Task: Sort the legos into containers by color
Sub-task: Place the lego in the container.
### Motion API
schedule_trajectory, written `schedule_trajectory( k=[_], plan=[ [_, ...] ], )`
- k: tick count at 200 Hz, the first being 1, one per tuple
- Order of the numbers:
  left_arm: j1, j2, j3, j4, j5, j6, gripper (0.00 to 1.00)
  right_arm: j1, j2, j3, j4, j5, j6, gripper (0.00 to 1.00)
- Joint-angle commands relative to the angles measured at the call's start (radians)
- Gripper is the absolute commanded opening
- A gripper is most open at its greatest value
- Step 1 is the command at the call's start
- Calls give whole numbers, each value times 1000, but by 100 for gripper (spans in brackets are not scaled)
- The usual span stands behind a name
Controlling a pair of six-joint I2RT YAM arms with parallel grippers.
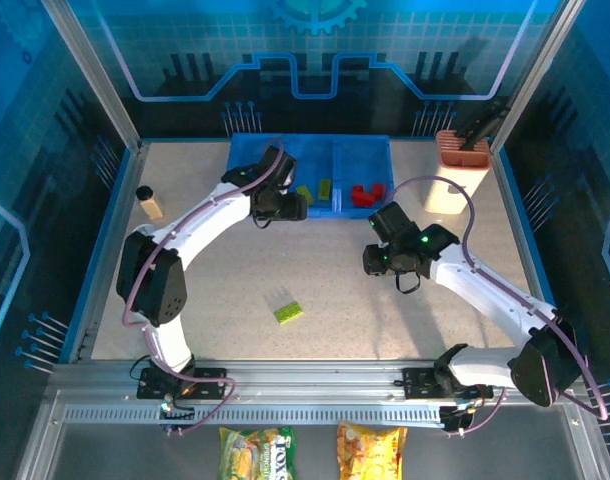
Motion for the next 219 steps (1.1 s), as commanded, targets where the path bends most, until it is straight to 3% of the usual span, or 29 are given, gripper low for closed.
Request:
schedule_trajectory(
  k=[1, 108, 176, 219],
  plan=[
    [-13, 66, 81, 60, 4, -27, 66, -2, -25, -13, -24, 16, -14, 37],
    [-27, 355, 340, 313, -168, 87, 64, -22, -71, -46, -36, 20, -16, 37],
    [-22, 551, 559, 292, -246, 144, 65, -41, -113, -90, -47, 22, -8, 37],
    [-3, 608, 581, 287, -249, 126, 65, -55, -112, -90, -45, 13, -10, 37]
  ],
)
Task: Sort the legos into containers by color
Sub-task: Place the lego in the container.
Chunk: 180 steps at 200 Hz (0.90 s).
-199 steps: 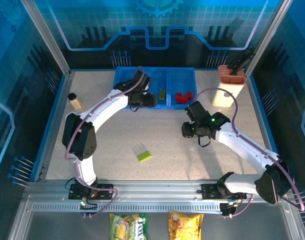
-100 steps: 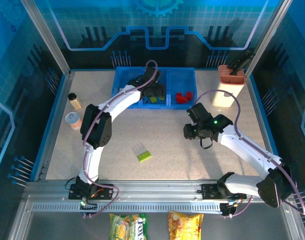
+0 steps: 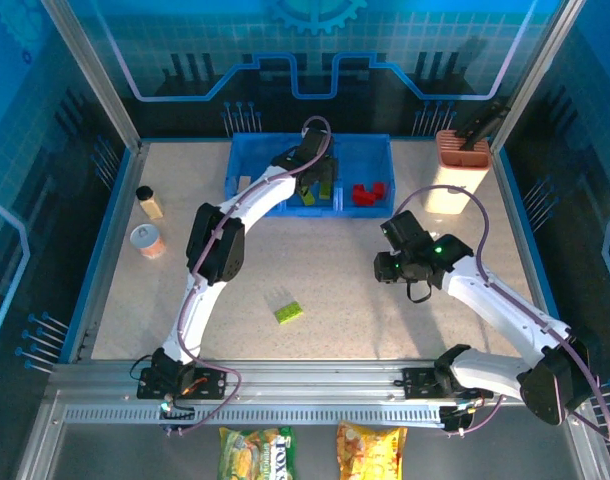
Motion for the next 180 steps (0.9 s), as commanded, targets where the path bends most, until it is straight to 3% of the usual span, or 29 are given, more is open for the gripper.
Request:
schedule_trajectory(
  k=[1, 107, 180],
  plan=[
    [13, 51, 23, -6, -22, 12, 65, -14, -11, -6, -21, 7, -3, 37],
    [24, 60, -14, 14, -13, 7, 62, -17, 4, -8, -13, -2, 0, 37],
    [23, -15, -48, -1, 4, 5, 76, -15, -22, 6, -30, 6, 4, 37]
  ],
)
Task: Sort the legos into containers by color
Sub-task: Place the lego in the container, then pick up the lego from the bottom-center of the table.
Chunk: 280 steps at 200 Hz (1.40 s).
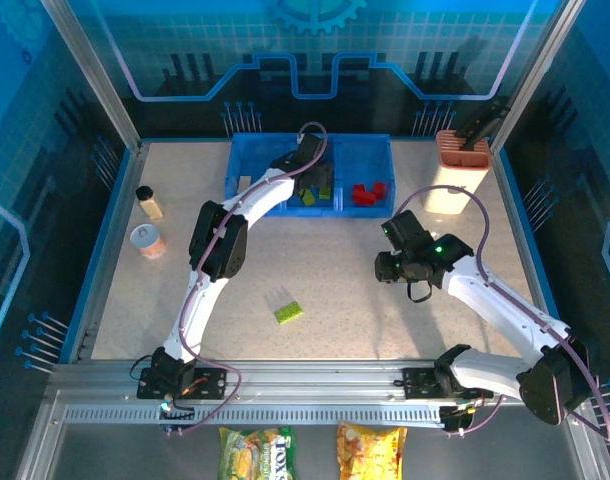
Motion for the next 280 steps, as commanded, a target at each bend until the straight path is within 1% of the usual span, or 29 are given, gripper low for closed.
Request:
schedule_trajectory(
  k=[1, 40, 57, 75, 90, 103, 131, 153, 167, 177, 197, 216, 224, 233, 260, 280],
  plan=[
    [-2, -68, -31, -21, 10, 9, 76, -8, -24, 7, -31, 9, 4, 37],
    [-3, -147, -72, -47, 50, 1, 76, -4, -24, 20, -21, -4, -9, 37],
    [-7, -185, -83, -88, 82, -8, 75, 10, -19, 24, 9, -42, -44, 37],
    [-9, -232, -114, -127, 128, -17, 75, 53, -11, 23, 63, -92, -110, 39],
    [-10, -270, -140, -170, 161, -22, 75, 103, 1, 19, 121, -126, -196, 40],
    [-10, -311, -177, -199, 188, -22, 75, 140, 20, 12, 171, -194, -306, 41],
    [-2, -401, -276, -255, 233, -7, 75, 245, 59, -6, 286, -210, -560, 42],
    [16, -484, -371, -291, 259, 4, 75, 289, 86, -39, 393, -270, -758, 42],
    [40, -542, -442, -311, 281, 10, 75, 324, 111, -56, 466, -274, -878, 43],
    [61, -589, -490, -323, 294, 16, 75, 346, 144, -54, 481, -282, -965, 44],
    [118, -685, -589, -341, 327, 21, 76, 376, 249, 2, 418, -349, -1140, 45],
    [205, -778, -693, -349, 423, 21, 76, 391, 366, 75, 352, -367, -1265, 45],
    [247, -810, -724, -360, 455, 22, 76, 396, 411, 106, 328, -372, -1304, 45],
    [278, -846, -759, -377, 464, 38, 76, 400, 458, 138, 310, -376, -1337, 46],
    [355, -935, -828, -430, 443, 93, 76, 423, 567, 212, 299, -381, -1394, 47],
    [408, -992, -880, -426, 447, 124, 76, 447, 635, 257, 292, -365, -1417, 50]
  ],
)
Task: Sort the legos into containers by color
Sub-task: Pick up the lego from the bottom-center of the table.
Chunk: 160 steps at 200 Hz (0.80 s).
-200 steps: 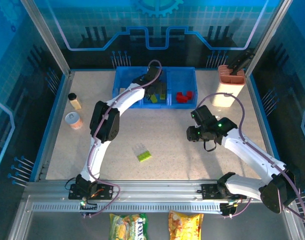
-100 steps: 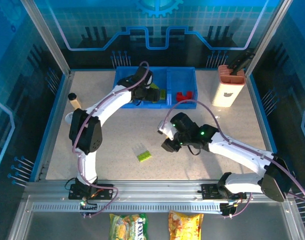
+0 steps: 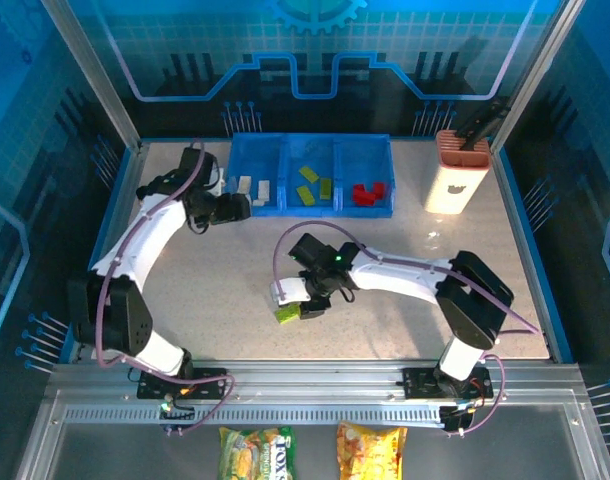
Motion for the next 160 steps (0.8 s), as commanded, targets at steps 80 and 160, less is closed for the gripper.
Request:
schedule_trajectory(
  k=[80, 160],
  plan=[
    [87, -190, -208, 111, 27, 91, 76, 100, 215, 158, -58, 69, -129, 52],
    [89, -185, -216, 114, 23, 91, 76, 101, 253, 163, -81, 95, -155, 48]
  ],
)
